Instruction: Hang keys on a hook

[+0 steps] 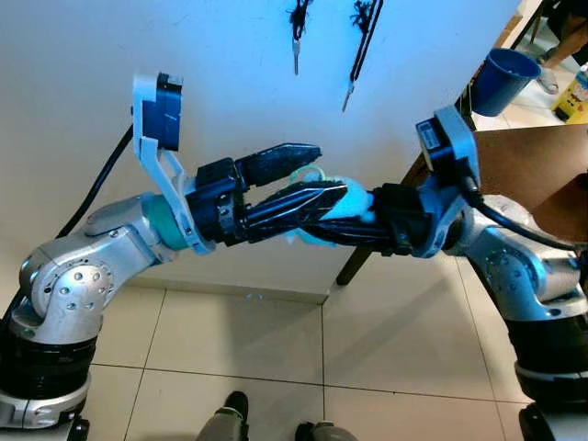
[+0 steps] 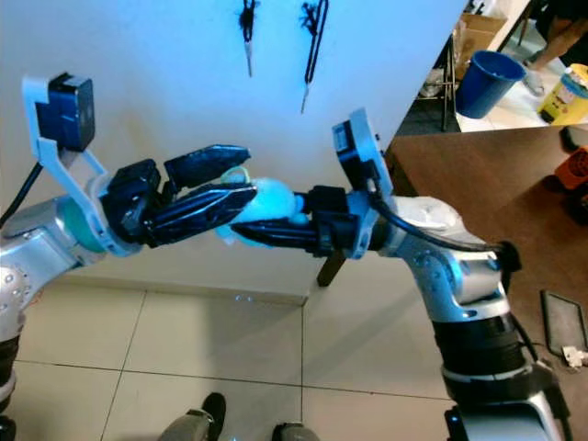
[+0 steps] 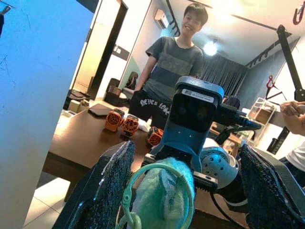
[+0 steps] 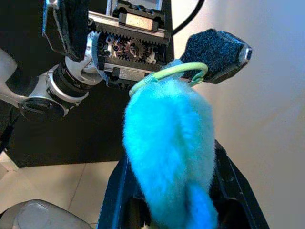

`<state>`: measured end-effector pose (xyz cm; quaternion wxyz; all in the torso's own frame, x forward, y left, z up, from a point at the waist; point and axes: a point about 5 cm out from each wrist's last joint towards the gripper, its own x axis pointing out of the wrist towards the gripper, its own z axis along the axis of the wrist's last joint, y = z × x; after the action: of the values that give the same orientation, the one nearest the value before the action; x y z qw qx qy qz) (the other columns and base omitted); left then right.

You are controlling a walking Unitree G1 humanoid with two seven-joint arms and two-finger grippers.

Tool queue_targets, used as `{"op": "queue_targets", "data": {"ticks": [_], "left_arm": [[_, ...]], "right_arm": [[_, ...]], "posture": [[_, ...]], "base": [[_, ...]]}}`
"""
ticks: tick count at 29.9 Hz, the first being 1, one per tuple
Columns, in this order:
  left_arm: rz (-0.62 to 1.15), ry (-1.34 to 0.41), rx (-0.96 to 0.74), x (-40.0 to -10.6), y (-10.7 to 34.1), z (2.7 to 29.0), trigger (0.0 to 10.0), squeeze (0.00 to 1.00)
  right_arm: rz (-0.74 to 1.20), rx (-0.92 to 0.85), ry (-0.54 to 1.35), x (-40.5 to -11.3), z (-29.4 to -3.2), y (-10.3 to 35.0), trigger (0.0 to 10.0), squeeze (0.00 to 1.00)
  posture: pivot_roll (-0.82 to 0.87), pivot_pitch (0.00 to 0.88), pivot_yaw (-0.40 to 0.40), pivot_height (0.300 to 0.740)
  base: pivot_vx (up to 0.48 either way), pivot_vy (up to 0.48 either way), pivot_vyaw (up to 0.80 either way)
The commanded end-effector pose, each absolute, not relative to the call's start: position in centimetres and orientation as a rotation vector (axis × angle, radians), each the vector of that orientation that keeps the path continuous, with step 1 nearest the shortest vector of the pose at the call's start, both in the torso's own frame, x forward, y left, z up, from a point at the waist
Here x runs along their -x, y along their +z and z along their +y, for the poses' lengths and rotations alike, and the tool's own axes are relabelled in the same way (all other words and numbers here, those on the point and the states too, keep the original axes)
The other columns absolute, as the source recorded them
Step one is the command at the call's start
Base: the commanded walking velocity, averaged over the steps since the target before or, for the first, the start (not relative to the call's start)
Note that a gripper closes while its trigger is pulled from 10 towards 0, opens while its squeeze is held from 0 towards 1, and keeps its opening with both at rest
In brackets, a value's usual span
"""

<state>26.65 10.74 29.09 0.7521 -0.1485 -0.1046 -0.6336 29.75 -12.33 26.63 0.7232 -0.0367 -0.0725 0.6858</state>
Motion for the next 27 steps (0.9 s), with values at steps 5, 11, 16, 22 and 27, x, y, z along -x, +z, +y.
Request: {"op": "queue_targets", "data": {"ticks": [5, 11, 16, 22, 27], "left_arm": [[-0.164, -1.423, 0.252, -26.0, 27.7, 10.3, 10.0, 0.0], [-0.133, -1.414, 0.249, -26.2, 27.0, 10.2, 10.0, 0.0], [-0.14, -1.427, 0.257, -26.2, 27.1, 10.1, 10.0, 0.0], [-0.177, -1.43, 0.274, -26.2, 27.9, 10.1, 10.0, 0.0], [-0.208, -1.444, 0.285, -26.0, 28.6, 10.2, 10.0, 0.0]], "right_arm": [[-0.241, 0.077, 1.554, -29.1, -12.5, 27.7, 0.0, 0.0], [-0.317, 0.041, 1.583, -28.5, -12.7, 28.8, 0.0, 0.0], [-0.282, 0.058, 1.558, -28.9, -12.9, 28.3, 0.0, 0.0], [-0.206, 0.093, 1.534, -29.2, -12.8, 27.3, 0.0, 0.0], [-0.153, 0.115, 1.498, -29.7, -12.7, 26.6, 0.0, 0.0]], "posture": [[0.01, 0.133, -0.02, 0.74], [0.01, 0.133, -0.018, 0.74], [0.01, 0.126, -0.016, 0.74], [0.01, 0.119, -0.018, 0.74], [0.01, 0.119, -0.019, 0.74]], "base": [[0.0, 0.0, 0.0], [0.0, 0.0, 0.0], [0.0, 0.0, 0.0], [0.0, 0.0, 0.0], [0.0, 0.0, 0.0]]}}
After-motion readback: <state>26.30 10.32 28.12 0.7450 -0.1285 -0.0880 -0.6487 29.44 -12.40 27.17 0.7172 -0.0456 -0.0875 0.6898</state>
